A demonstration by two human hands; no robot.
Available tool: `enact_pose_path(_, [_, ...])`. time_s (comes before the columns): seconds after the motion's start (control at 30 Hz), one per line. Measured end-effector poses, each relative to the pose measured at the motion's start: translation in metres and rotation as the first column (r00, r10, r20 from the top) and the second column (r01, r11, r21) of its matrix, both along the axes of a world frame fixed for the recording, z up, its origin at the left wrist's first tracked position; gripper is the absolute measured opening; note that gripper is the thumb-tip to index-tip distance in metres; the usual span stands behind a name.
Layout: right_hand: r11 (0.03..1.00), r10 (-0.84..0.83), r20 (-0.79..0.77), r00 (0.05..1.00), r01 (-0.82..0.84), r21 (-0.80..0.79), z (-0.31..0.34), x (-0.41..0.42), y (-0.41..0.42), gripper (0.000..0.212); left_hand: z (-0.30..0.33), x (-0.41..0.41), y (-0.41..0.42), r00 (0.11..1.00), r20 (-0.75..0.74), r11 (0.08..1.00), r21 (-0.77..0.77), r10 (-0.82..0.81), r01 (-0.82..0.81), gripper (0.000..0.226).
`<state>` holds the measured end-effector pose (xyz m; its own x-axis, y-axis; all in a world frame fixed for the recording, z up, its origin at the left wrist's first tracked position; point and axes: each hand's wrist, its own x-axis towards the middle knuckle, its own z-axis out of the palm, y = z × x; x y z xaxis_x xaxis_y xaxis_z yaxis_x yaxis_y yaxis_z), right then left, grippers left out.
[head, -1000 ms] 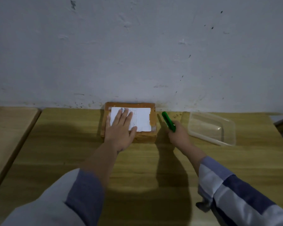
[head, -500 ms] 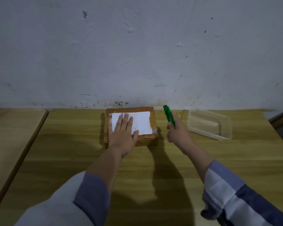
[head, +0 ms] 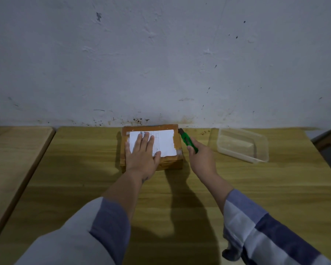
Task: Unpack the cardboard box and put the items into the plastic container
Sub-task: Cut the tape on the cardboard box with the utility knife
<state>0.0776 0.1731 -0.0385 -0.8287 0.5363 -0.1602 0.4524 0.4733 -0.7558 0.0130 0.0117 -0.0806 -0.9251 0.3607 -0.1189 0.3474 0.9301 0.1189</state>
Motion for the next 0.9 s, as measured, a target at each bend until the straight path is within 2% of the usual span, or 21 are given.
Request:
enact_pose_path(0.17, [0.996,0.056,0.050,0.997,-0.059,0.069,0.011,-0.002,-0.008,0.042,0.001,0.001,0.000,1.000,0.003,1.000,-0.003,0.004,-0.004,0.063])
enact_pose_path(0.23, [0.995,0.095,0.095,0.991,-0.098,0.022,0.015,-0.006,-0.011,0.044,0.000,0.000,0.000,1.000,0.005,1.000,-0.005,0.005,-0.005,0.063])
enact_pose_path(0.4, [0.987,0.153,0.269,0.951,-0.131,-0.096,0.023,-0.013,-0.017,0.069,-0.001,0.000,0.001,1.000,0.004,1.000,-0.008,0.010,-0.010,0.063])
enact_pose_path(0.5, [0.983,0.140,0.283,0.949,-0.097,-0.158,0.024,-0.017,-0.018,0.065,0.000,-0.001,0.001,1.000,0.010,1.000,-0.003,0.010,-0.010,0.062])
enact_pose_path(0.57, [0.985,0.158,0.280,0.947,-0.129,-0.119,0.024,-0.020,-0.018,0.064,0.000,-0.001,0.001,1.000,0.016,1.000,0.000,0.009,-0.009,0.062])
enact_pose_path(0.73, [0.945,0.262,0.356,0.897,-0.313,0.094,0.026,-0.018,-0.016,0.079,0.000,-0.002,0.000,1.000,0.026,1.000,0.000,0.013,-0.013,0.062])
enact_pose_path(0.9, [0.931,0.250,0.377,0.892,-0.328,0.159,0.024,-0.021,-0.018,0.077,0.000,-0.002,0.001,0.999,0.034,1.000,0.005,0.013,-0.013,0.062])
